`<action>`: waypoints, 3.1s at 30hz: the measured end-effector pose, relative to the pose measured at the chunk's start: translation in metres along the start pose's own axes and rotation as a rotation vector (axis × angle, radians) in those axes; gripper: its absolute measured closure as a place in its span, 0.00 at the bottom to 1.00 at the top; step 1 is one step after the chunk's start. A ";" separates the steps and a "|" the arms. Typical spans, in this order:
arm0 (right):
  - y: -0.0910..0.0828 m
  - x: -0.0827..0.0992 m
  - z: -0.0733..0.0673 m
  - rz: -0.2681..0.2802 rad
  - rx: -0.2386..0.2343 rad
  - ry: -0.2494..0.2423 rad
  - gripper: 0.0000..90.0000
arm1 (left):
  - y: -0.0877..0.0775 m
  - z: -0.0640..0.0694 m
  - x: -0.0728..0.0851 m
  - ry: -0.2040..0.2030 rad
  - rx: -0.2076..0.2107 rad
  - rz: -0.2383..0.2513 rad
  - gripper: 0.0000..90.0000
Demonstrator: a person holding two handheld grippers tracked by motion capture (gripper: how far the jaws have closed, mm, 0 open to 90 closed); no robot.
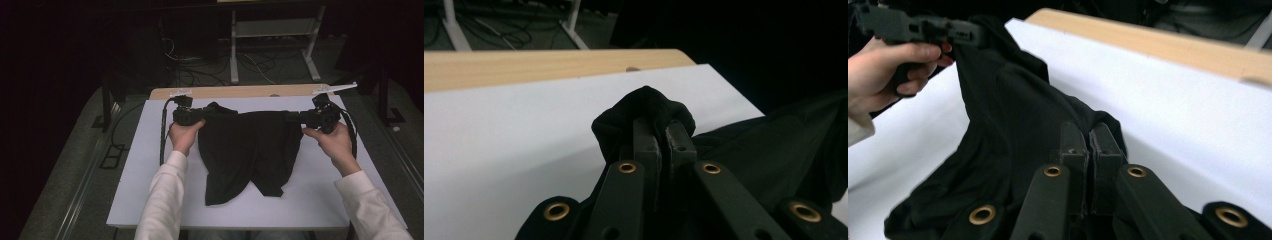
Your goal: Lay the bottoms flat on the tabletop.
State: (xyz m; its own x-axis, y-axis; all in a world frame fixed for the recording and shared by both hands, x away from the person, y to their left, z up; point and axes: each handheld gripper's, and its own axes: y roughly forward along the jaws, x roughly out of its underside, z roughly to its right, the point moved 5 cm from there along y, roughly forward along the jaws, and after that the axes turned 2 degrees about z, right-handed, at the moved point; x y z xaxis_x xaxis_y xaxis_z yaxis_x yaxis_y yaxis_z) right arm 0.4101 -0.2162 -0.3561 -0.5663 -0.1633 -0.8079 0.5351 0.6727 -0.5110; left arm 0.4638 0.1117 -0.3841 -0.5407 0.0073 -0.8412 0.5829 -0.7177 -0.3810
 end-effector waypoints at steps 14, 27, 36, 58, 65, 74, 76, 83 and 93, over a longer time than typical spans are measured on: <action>0.021 0.049 -0.027 -0.043 -0.176 0.093 0.96 | -0.031 -0.002 0.052 -0.043 -0.049 -0.039 0.95; 0.047 0.143 -0.054 -0.300 -0.299 0.195 0.95 | -0.056 -0.005 0.130 -0.064 -0.023 -0.251 0.94; 0.049 0.156 -0.066 -0.351 -0.336 0.186 0.95 | -0.068 -0.004 0.140 -0.009 -0.055 -0.289 0.93; 0.050 0.159 -0.072 -0.377 -0.347 0.162 0.95 | -0.077 0.022 0.101 0.311 -0.062 -0.207 0.49; 0.050 0.159 -0.072 -0.379 -0.351 0.158 0.94 | -0.039 0.030 0.114 0.387 0.000 -0.341 0.46; 0.052 0.160 -0.072 -0.387 -0.354 0.152 0.94 | -0.015 0.012 0.126 0.427 -0.011 -0.449 0.61; 0.052 0.160 -0.072 -0.388 -0.354 0.151 0.94 | -0.015 0.011 0.124 0.415 -0.011 -0.449 0.74; 0.047 0.158 -0.071 -0.380 -0.338 0.155 0.79 | -0.019 0.001 0.119 0.362 -0.046 -0.405 0.94; 0.027 0.135 -0.055 -0.238 -0.256 0.161 0.57 | -0.046 -0.016 0.103 0.225 -0.071 -0.274 0.94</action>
State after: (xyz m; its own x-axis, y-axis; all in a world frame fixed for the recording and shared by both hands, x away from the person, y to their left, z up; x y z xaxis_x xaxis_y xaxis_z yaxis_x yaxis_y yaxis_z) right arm 0.3137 -0.1798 -0.4628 -0.7582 -0.2349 -0.6083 0.2140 0.7916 -0.5724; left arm 0.3912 0.1561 -0.4591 -0.5403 0.3515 -0.7645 0.4796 -0.6179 -0.6230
